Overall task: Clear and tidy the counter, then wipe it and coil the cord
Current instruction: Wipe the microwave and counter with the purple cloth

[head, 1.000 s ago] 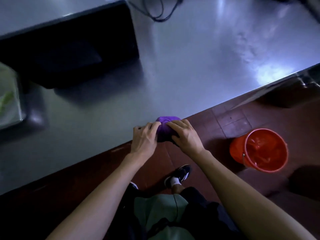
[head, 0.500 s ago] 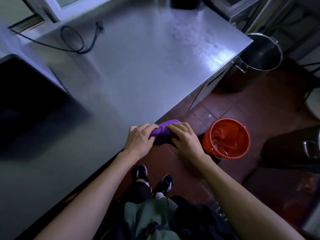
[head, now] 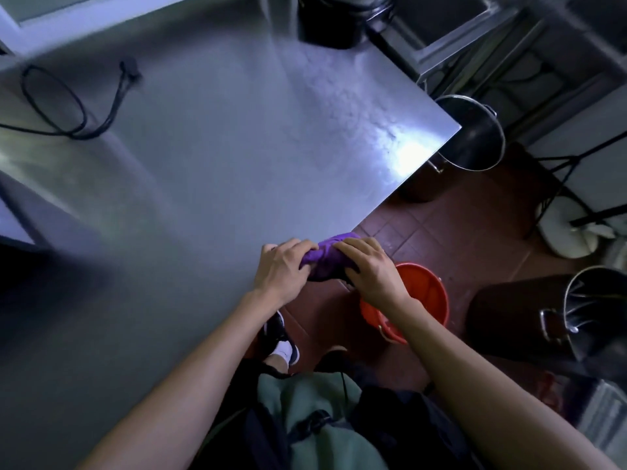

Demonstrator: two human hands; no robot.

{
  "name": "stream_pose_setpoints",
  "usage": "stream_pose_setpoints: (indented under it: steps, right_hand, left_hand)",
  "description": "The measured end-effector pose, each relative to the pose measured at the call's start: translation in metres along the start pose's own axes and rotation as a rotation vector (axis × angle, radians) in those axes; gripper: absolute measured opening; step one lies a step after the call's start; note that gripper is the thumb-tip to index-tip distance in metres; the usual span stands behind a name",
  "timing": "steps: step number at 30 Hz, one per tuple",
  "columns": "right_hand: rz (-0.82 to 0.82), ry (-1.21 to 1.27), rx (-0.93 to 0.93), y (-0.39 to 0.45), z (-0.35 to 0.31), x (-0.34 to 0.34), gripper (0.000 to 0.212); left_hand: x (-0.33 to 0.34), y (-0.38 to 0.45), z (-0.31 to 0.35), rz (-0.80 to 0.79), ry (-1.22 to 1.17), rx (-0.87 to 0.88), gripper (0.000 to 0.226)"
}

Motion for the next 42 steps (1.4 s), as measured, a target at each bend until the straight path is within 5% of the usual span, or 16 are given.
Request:
stream_pose_setpoints:
  steps: [19, 29, 35, 42]
  right_hand:
    - [0.072, 0.016, 0.079, 0.135, 0.214, -0.086, 0.052]
    - [-0.04, 0.01, 0.04, 0.231, 0.338, -0.125, 0.056]
    - [-0.028, -0.029, -0.01, 0.279, 0.359, -0.119, 0.055]
    - [-0.275, -0.183, -0.062, 0.287, 0.36, -0.068, 0.062]
  left_hand:
    - [0.057, 0.236, 0.104, -0.121, 0.052, 0.017, 0.037]
    - [0.097, 0.368, 0.15, -0.167, 0.071, -0.071, 0.042]
    - [0.093, 0.404, 0.138, -0.131, 0.069, -0.166, 0.041]
    - [0.109, 0.398, 0.114, -0.251, 0.159, -0.211, 0.053]
Point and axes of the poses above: each hand's wrist, its own y-axis towards the middle knuckle, its own x-axis out of the palm, z = x × y, the point moved 9 cm from there along y, towards the middle knuckle, and after that the axes turned 1 degree about z, right-handed, at the moved point
